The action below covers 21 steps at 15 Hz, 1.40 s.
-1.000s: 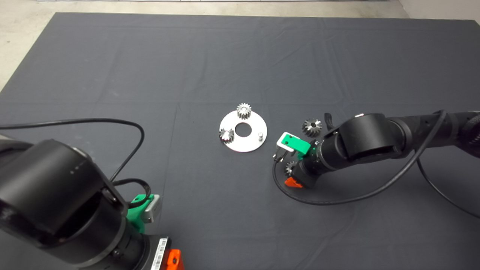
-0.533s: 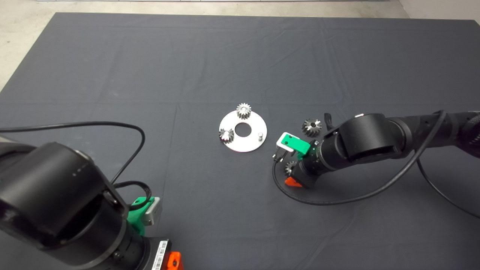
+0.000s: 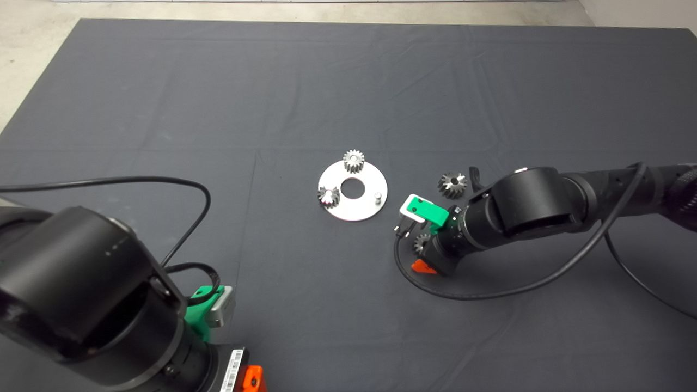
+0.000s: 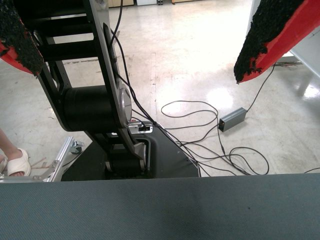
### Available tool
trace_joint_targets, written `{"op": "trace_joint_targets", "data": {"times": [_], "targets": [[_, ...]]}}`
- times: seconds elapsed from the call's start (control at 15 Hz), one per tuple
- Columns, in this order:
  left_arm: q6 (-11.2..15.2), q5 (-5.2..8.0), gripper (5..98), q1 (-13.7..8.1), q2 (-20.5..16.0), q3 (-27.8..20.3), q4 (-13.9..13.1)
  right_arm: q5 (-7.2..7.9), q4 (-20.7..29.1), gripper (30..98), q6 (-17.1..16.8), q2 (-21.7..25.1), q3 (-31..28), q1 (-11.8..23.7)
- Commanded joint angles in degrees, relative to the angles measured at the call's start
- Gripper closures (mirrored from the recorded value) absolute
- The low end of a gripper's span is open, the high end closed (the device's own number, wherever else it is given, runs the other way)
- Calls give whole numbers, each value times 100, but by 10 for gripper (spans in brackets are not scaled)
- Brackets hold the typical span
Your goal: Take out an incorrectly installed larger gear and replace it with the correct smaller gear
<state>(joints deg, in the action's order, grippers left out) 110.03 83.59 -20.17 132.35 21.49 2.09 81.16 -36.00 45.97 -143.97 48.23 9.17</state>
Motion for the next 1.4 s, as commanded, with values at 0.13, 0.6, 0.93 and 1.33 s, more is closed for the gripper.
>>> {"op": "trace_joint_targets", "data": {"times": [0.13, 0.6, 0.93, 1.33], "targets": [[-8, 17, 54, -49, -3, -112, -95, -13, -162, 632, -18, 22, 36, 50], [1, 17, 54, -49, -3, -112, -95, -13, -171, 693, -27, 13, 115, 23], [-5, 17, 54, -40, -3, -112, -95, -13, -261, 725, -36, 4, 297, -29], [1, 17, 54, -40, -3, -112, -93, -22, -355, 783, -44, -31, 317, -29]]}}
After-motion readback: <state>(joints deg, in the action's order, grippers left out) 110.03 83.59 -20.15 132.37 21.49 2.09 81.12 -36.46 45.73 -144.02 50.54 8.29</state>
